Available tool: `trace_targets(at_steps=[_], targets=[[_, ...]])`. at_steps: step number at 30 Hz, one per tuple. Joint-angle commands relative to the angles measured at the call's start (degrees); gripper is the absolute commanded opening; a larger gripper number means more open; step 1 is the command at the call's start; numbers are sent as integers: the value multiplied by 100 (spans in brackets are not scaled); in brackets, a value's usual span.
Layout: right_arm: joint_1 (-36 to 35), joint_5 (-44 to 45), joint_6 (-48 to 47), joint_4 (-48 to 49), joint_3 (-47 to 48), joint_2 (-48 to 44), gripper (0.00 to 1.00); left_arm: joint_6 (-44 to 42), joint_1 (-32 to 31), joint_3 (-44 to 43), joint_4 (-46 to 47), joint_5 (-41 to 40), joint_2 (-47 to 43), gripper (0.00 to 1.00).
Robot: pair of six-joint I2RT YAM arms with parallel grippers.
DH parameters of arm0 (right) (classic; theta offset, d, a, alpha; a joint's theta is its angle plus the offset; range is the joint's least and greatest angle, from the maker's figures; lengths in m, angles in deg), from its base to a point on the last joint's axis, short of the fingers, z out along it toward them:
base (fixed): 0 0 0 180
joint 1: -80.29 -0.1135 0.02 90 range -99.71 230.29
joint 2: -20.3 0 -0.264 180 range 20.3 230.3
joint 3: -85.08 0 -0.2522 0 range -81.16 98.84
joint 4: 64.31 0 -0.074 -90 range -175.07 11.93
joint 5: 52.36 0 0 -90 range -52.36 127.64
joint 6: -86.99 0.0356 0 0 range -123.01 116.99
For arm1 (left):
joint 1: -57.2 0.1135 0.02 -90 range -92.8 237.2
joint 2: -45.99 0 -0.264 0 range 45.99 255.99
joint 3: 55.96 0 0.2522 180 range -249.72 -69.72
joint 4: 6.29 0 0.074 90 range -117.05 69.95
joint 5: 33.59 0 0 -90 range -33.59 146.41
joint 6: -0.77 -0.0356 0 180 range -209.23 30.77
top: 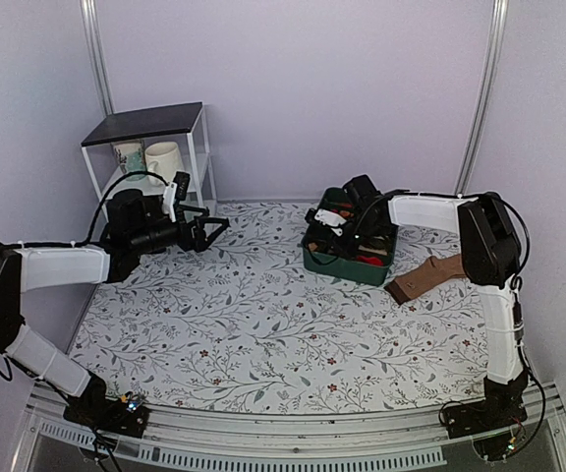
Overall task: Roll the socks
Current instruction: Place a pair of socks in the storage box.
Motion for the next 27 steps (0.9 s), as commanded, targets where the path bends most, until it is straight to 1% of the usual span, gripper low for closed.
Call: trace_targets(at_steps=[1,8,11,12,13,14,15,20,23,27], targets=[[-39,837,31,-811,-76,907,4,-124,66,-22,-118,4,-45,99],[-47,1242,369,-1525,457,1480,6,-186,63,-14,-189,-20,-71,100],[-42,1263,611,-1558,461,1551,8,-222,64,25,-197,-39,-65,99],[-44,1242,706,-1553,456,1559,11,-220,66,21,-206,-32,-53,99],[-39,1236,762,-1514,441,1553,16,-224,66,8,-221,-26,-43,100],[-44,1222,827,-1466,417,1527,23,-225,67,-2,-238,-15,-43,99],[-46,1181,858,-1394,383,1487,28,-225,68,-13,-246,-9,-43,99],[-44,908,998,-880,306,1106,41,-248,69,-24,-316,-33,-125,99],[-40,705,1009,-730,452,948,48,-269,68,-27,-391,-69,-183,100],[-26,531,1047,-724,689,843,51,-280,63,-9,-467,-111,-290,100]])
